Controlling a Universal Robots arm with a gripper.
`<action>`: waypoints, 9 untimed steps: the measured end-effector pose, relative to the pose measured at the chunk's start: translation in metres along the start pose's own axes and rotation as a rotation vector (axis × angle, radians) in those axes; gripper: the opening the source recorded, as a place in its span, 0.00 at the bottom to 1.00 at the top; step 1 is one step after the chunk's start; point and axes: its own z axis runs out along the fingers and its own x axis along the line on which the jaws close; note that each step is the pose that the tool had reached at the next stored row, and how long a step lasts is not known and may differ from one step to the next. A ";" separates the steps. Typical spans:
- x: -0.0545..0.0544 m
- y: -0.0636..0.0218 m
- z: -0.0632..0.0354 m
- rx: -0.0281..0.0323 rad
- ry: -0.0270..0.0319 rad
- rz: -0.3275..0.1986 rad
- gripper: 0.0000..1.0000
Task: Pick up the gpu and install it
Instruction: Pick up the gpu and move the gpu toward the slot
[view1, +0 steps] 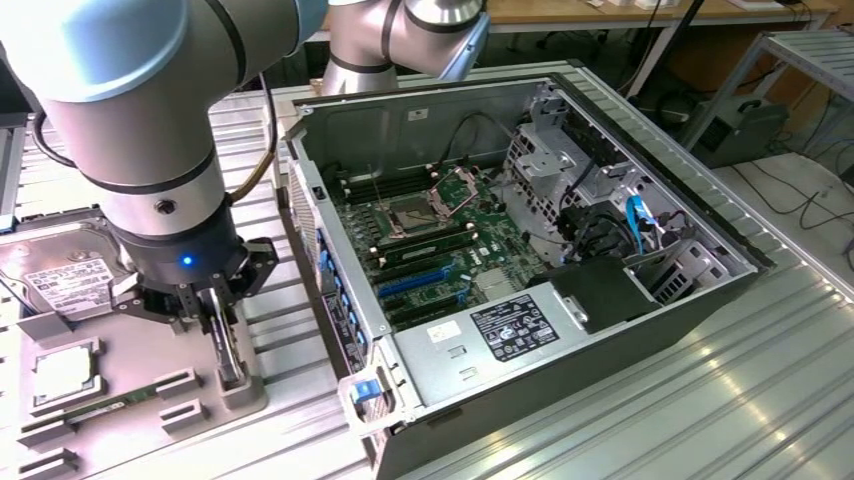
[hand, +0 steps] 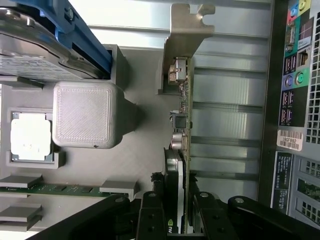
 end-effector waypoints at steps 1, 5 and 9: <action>0.000 0.0000 -0.0006 0.0000 0.0000 0.000 0.28; 0.000 0.0001 -0.0039 0.0000 0.0000 0.001 0.28; 0.000 0.0004 -0.0106 0.0000 0.0000 0.001 0.28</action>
